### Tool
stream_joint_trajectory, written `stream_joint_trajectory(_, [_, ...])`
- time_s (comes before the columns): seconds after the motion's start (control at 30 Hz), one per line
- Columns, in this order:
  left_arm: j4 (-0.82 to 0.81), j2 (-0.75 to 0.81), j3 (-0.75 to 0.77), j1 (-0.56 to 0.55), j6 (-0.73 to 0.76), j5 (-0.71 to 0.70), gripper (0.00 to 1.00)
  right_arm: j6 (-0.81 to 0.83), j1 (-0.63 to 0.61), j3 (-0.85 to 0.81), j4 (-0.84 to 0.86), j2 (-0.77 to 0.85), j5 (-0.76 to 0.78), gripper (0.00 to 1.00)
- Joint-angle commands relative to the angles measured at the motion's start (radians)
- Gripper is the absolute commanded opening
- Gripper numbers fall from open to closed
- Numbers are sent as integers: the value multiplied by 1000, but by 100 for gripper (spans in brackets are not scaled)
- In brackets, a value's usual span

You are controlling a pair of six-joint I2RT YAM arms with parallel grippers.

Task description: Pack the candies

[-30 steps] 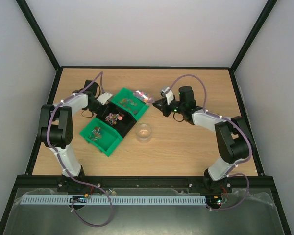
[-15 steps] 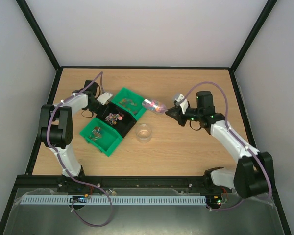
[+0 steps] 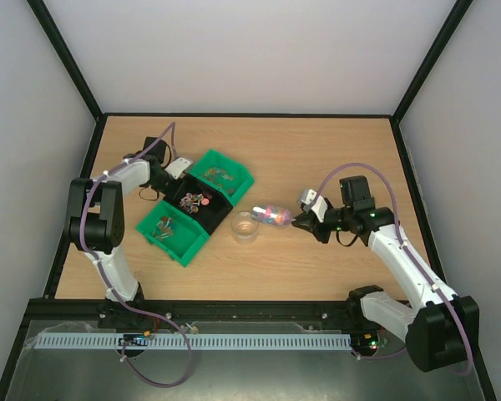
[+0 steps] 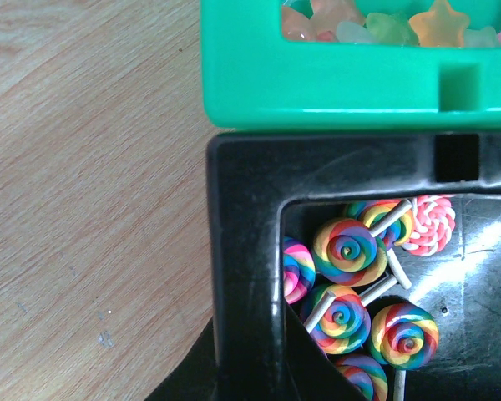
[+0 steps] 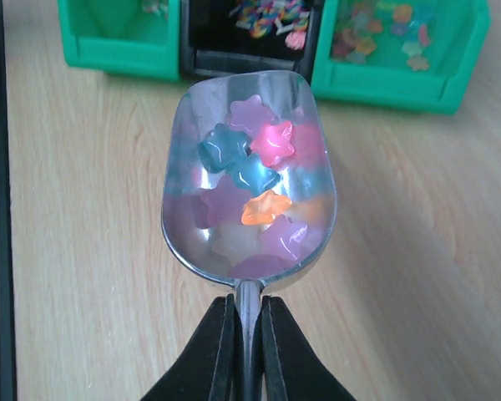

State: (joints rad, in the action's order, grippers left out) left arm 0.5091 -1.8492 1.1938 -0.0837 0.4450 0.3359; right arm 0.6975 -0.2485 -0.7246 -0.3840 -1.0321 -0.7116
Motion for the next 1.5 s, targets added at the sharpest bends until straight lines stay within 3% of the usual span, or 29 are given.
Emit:
stream_joint_trajectory(0.0, [21,-3,4,13,4,12,2,97,1,-30,-183,4,17,1])
stream_joint_trajectory(1.47, [-15,-11,-17,13,-38,20,2,46,-230,-352,-366,-313,358,1])
